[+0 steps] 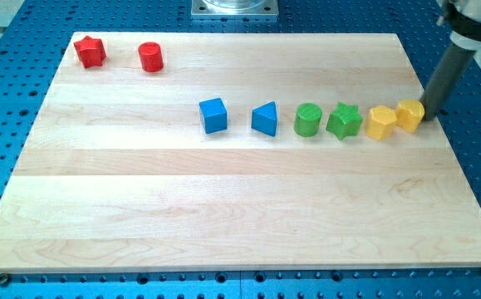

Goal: Place the yellow heart at the top left of the green circle

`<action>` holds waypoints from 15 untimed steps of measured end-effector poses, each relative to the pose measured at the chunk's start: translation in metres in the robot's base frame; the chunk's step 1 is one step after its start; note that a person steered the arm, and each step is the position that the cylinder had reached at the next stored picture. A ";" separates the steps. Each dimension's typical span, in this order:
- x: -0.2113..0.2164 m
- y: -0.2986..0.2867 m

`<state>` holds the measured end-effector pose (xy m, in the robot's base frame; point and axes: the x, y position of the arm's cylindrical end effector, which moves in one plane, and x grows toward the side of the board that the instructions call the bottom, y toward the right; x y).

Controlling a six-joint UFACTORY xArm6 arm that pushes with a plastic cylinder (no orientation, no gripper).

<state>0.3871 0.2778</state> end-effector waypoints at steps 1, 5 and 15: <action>0.012 0.011; 0.046 -0.063; -0.013 -0.047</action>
<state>0.3742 0.2306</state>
